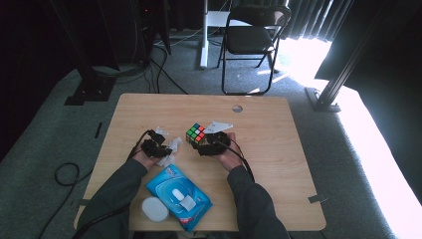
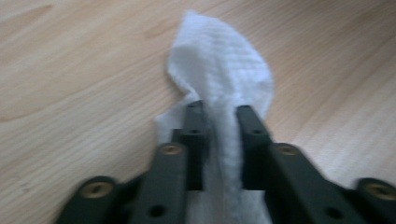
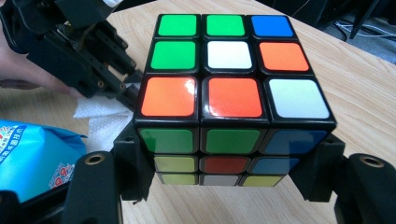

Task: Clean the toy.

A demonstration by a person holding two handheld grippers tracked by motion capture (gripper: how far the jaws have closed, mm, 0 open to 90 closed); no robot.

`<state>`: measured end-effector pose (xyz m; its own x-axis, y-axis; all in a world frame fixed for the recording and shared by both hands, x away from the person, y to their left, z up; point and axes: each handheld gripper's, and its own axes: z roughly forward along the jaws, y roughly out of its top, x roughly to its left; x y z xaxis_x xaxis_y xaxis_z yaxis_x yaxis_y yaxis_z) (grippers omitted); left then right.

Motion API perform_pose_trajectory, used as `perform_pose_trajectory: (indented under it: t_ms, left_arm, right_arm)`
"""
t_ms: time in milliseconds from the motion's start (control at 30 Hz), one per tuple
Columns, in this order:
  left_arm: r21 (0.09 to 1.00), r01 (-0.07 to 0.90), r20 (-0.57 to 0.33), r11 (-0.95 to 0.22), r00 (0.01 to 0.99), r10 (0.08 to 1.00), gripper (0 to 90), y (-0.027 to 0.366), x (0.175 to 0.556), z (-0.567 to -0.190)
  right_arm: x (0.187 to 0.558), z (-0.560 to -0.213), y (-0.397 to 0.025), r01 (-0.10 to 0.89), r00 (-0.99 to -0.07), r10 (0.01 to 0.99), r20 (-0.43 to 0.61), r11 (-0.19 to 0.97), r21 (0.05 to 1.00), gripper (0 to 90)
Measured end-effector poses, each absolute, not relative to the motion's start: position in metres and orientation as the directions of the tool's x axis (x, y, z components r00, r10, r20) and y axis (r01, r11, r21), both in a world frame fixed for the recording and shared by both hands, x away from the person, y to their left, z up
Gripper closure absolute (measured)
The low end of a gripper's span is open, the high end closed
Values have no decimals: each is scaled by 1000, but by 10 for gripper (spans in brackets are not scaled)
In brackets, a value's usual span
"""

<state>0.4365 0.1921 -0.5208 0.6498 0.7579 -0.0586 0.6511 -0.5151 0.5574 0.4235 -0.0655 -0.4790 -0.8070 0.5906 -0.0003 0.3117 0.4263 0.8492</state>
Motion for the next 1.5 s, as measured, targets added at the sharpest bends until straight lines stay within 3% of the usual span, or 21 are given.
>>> perform_pose_trajectory:
  t_ms: [300,567,1233,1500]
  left_arm:
    - [667,508,27,-545,714,699,870,181,423,-504]
    - [742,410,28,-530,770,637,870,173,414,-485]
    - [776,272,72,-569,858,509,869,143,399,-472]
    - [785,287,82,-549,831,551,870,149,403,-472]
  right_arm:
    - [424,-479,-66,313,-806,592,0,425,849,342]
    - [424,-477,-63,305,-813,582,5,418,856,342]
    - [427,-466,-59,302,-815,578,36,370,879,342]
    - [427,-465,-61,310,-814,579,46,365,878,342]
